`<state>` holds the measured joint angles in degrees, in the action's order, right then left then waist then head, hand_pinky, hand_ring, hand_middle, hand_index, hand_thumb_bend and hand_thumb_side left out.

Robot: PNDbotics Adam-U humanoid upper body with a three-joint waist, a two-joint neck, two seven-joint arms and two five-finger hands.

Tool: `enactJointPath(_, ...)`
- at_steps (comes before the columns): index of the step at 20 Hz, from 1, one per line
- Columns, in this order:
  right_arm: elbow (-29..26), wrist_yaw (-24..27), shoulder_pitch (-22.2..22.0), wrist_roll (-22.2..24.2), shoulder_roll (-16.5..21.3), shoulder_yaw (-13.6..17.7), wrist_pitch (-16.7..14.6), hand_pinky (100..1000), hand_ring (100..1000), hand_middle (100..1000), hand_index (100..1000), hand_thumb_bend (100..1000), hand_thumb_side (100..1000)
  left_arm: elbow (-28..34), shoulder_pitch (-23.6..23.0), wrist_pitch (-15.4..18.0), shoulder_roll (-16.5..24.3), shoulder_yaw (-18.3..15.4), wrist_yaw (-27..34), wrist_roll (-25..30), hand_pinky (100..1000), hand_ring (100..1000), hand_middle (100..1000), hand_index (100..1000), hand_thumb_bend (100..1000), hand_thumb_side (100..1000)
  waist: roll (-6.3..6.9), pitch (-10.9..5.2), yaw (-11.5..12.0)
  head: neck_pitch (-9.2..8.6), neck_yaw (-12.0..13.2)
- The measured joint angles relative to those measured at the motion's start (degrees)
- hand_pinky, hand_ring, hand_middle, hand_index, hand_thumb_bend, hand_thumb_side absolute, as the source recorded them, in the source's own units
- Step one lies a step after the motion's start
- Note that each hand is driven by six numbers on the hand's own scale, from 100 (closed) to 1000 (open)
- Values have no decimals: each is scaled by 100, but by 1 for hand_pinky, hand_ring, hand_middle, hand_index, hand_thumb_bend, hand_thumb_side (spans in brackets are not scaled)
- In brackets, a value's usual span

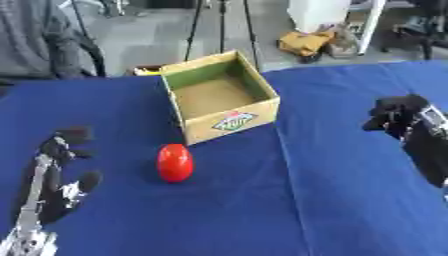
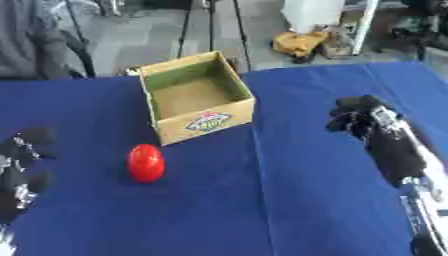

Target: Pick up objects on the table and place them in the box.

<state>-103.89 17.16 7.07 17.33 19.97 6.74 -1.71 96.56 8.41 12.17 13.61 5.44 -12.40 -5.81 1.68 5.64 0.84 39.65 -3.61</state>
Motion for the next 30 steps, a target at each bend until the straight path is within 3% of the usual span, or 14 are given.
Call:
enactJointPath(15,0,0,0,0,0,2,0,699,604,616,738,100,781,66,192,-610,7,105,-415,-52,599,718,698,764,1000,653,-1,-1,0,-44,1)
enactJointPath(21,0,0,1,4,0,-4,2,699,605,617,738,100,780,-109,611,-1331,4,417,-799,-255,594,702,679,752,1000,596,-8,-3,-9,-194,6)
enactJointPath(25,0,0,1,13,0,-6,7,699,606,617,738,100,781,-381,907,-1914,-64,700,-1163,-375,603,696,671,753,1000,577,-8,-4,-17,-219,45)
enactJointPath(30,0,0,2,22,-1,-7,15,699,607,618,738,100,781,-776,1112,-2380,-247,933,-1611,-403,605,675,643,752,1000,548,-7,-5,-38,-225,47)
